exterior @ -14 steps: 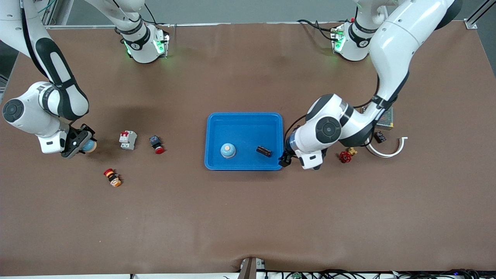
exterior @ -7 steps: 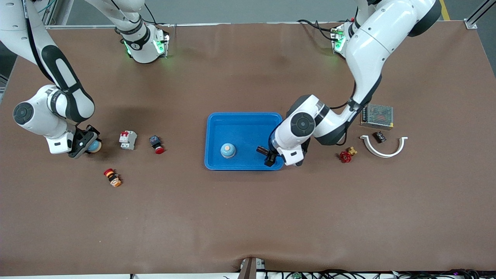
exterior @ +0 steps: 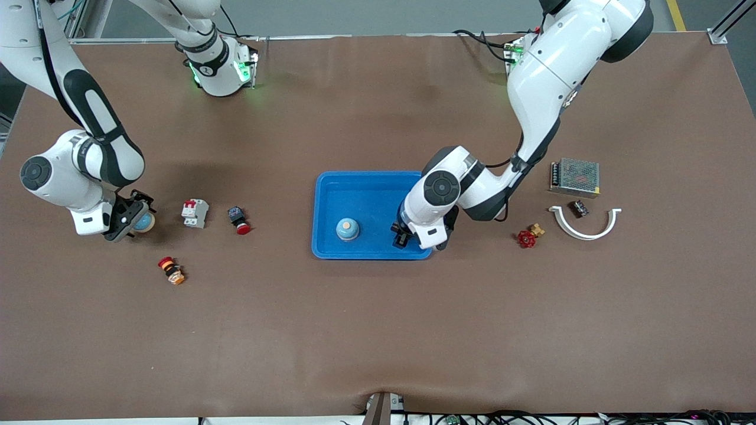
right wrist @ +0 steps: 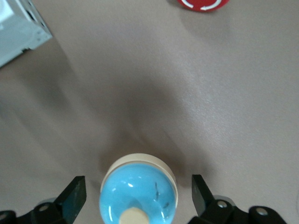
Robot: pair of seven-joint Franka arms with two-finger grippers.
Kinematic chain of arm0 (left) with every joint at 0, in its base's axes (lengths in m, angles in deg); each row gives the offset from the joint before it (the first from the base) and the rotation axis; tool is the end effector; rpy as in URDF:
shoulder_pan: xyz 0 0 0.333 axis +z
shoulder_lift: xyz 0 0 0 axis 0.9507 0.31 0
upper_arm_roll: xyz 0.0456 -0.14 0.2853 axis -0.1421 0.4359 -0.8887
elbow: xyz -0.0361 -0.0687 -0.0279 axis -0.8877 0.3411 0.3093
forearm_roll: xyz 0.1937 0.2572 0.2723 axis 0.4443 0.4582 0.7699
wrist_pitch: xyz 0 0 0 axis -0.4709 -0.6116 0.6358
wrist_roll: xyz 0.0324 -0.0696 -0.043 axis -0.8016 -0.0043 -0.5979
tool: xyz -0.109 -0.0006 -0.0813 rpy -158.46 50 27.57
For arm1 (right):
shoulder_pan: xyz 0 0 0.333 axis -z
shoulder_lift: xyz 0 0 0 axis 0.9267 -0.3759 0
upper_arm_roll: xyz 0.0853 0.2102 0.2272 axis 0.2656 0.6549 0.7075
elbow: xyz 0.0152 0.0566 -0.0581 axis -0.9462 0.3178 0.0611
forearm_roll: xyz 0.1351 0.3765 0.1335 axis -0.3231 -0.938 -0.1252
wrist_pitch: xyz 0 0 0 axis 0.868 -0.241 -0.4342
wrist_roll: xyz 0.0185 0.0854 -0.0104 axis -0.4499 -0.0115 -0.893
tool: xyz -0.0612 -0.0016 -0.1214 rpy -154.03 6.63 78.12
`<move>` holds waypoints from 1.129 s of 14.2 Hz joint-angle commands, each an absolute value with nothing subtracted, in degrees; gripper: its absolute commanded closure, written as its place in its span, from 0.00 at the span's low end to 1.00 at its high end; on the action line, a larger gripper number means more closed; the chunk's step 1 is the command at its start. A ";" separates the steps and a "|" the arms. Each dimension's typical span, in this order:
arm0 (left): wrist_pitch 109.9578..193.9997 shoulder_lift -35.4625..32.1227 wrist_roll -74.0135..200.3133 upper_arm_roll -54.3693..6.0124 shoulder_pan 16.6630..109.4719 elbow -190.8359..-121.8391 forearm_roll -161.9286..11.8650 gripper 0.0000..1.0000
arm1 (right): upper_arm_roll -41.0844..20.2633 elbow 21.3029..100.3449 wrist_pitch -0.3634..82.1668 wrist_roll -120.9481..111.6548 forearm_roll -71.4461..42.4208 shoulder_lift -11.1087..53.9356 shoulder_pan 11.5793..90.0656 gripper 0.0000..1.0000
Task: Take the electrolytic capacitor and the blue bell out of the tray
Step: 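Grasp the second capacitor with the left gripper while the right places the bell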
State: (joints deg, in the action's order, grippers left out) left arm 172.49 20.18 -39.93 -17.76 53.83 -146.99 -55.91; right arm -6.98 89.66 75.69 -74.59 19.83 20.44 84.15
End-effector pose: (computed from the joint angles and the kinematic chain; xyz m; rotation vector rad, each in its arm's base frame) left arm 0.5631 -0.4675 0.1456 2.5095 1.6710 -0.2445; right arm 0.5293 -0.1763 0.1252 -2.7650 -1.4277 0.0280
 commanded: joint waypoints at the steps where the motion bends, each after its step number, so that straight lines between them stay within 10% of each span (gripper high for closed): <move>1: 174.12 21.75 -40.88 -18.77 52.43 -145.57 -55.58 0.45 | -5.75 87.06 66.57 -74.77 16.45 24.38 84.45 0.00; 5: 174.12 20.96 -40.26 -18.77 52.61 -145.40 -55.41 1.00 | -5.84 80.55 51.34 -63.27 16.97 30.71 80.68 0.00; 16: 154.80 7.61 -27.72 -18.16 61.38 -146.18 -56.02 1.00 | -5.67 71.40 32.95 -10.92 17.32 38.73 56.25 0.00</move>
